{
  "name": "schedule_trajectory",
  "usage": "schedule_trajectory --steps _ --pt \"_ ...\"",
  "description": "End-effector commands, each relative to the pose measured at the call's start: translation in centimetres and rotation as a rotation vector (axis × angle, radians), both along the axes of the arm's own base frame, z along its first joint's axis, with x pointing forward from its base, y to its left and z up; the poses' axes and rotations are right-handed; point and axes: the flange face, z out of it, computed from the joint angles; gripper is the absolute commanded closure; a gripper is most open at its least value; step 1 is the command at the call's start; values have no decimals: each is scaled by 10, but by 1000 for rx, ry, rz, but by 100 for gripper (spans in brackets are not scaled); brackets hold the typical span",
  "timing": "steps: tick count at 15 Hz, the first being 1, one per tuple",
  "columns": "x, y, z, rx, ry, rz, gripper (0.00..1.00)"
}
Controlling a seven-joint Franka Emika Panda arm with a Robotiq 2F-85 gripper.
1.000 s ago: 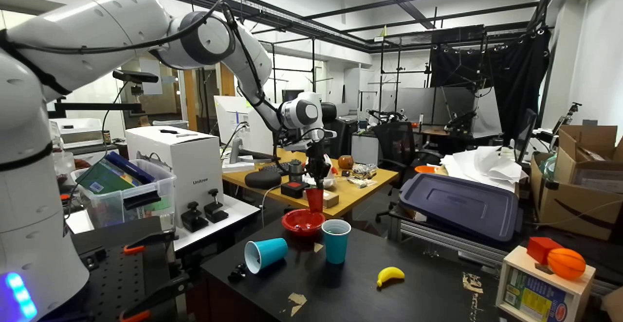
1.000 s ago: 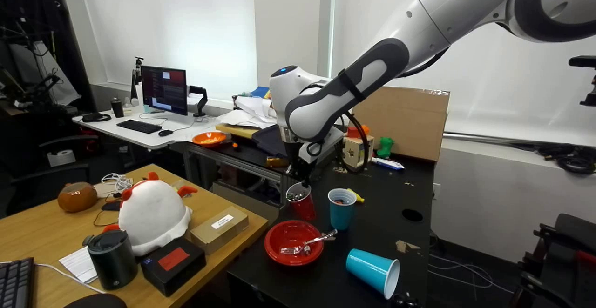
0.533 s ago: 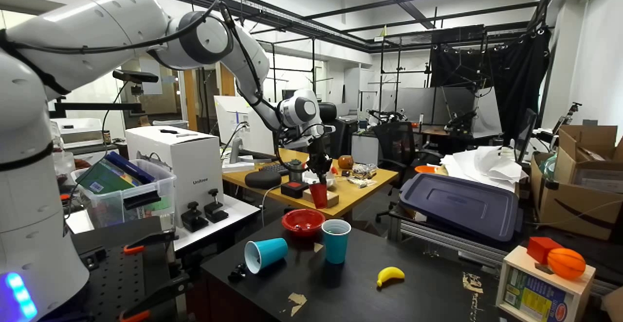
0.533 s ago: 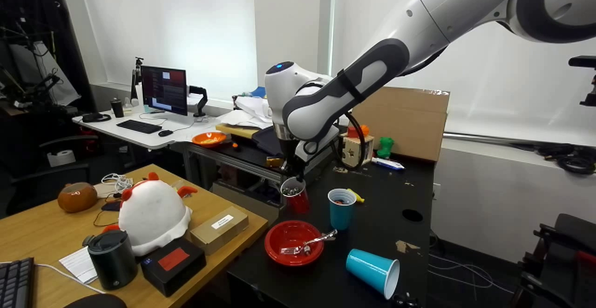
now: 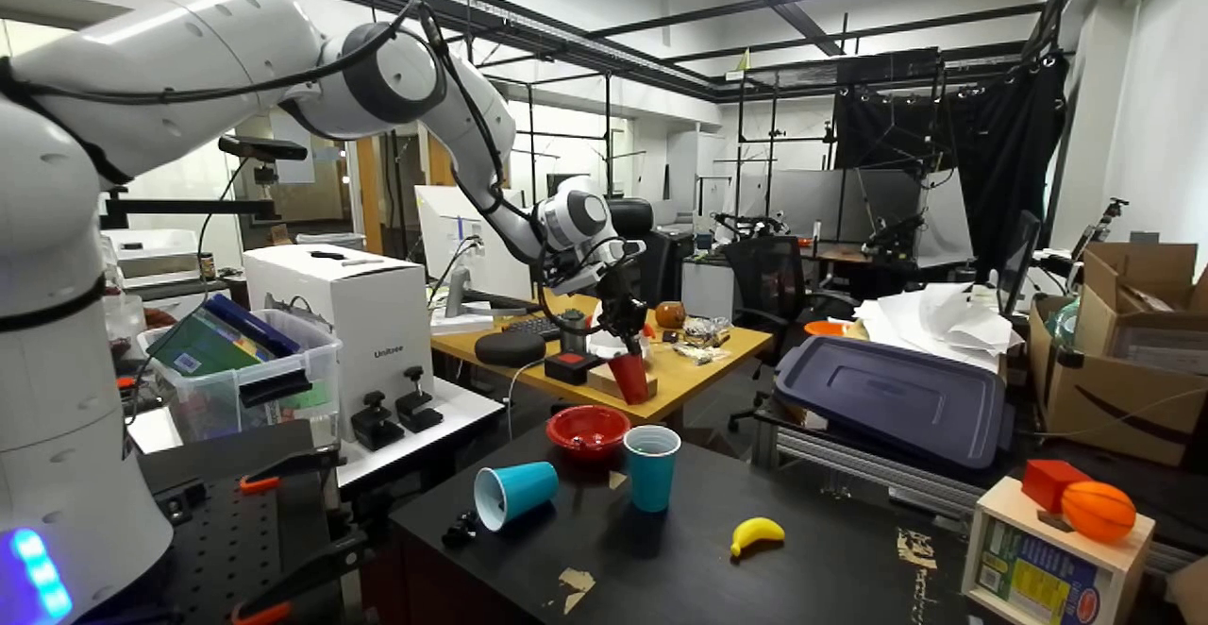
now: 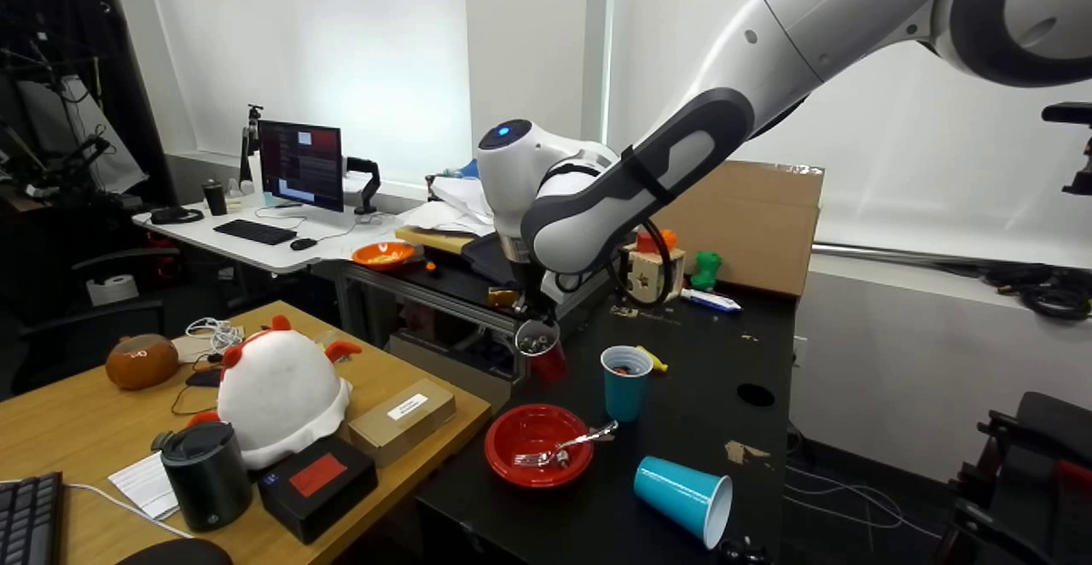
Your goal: Pour the things in the red cup into the red bowl
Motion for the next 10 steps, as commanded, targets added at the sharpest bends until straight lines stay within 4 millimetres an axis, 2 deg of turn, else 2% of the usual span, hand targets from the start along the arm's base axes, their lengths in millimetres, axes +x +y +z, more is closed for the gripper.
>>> schedule_trajectory --steps 1,6,10 --pt "-7 1 -8 -36 -40 -15 99" --pt "-13 3 -19 -52 -54 -38 99" --pt "-14 4 -20 -76 -78 -32 99"
